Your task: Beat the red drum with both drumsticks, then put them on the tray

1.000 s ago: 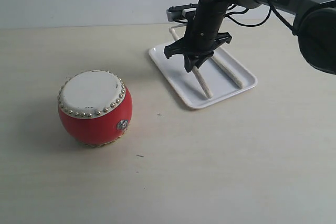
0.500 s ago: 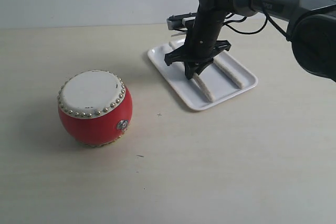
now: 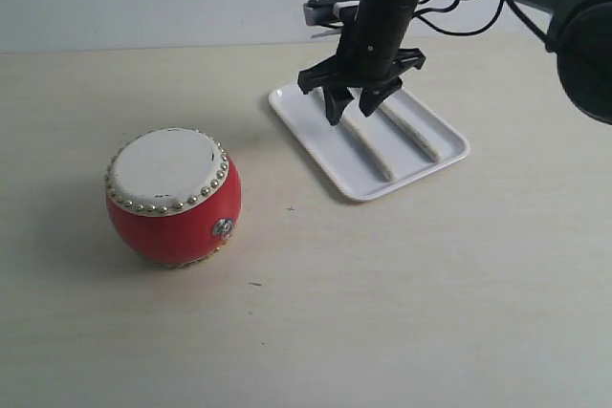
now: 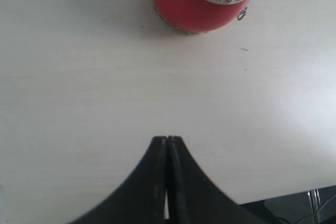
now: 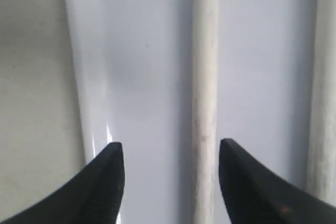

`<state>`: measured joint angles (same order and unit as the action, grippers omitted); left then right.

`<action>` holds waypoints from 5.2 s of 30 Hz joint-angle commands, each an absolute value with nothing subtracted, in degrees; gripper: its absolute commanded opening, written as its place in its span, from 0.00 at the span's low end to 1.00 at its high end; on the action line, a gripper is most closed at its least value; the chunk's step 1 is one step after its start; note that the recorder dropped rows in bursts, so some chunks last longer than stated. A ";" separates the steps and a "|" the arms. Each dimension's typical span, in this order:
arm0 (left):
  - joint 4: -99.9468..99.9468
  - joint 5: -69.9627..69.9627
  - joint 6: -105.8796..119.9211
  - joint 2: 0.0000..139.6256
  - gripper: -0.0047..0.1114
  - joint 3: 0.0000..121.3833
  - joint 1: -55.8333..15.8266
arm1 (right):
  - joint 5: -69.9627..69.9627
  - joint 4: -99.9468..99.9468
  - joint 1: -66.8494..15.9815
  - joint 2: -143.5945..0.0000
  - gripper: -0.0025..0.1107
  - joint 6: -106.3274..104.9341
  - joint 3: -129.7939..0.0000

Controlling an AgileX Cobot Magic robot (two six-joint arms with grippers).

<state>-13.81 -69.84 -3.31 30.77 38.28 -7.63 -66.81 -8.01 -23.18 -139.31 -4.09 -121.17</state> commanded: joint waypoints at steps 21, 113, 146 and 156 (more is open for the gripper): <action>-14.67 -24.63 -2.01 30.69 0.04 17.34 -7.97 | -69.96 -16.44 -23.00 -103.90 0.02 -12.41 -96.63; -14.07 -20.69 14.78 0.00 0.04 0.00 8.01 | -48.68 -4.54 -23.00 -40.03 0.02 -12.23 -70.48; -14.07 -20.69 14.78 0.00 0.04 0.00 8.01 | -29.57 -10.59 6.00 -10.10 0.02 -13.22 -35.04; -14.07 -20.69 14.78 0.00 0.04 0.00 8.01 | -6.31 -11.99 6.00 -10.00 0.02 -13.22 -5.49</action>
<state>-13.92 -21.36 14.72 0.31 0.22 7.80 -7.89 -11.82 5.65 -10.39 -12.90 -8.64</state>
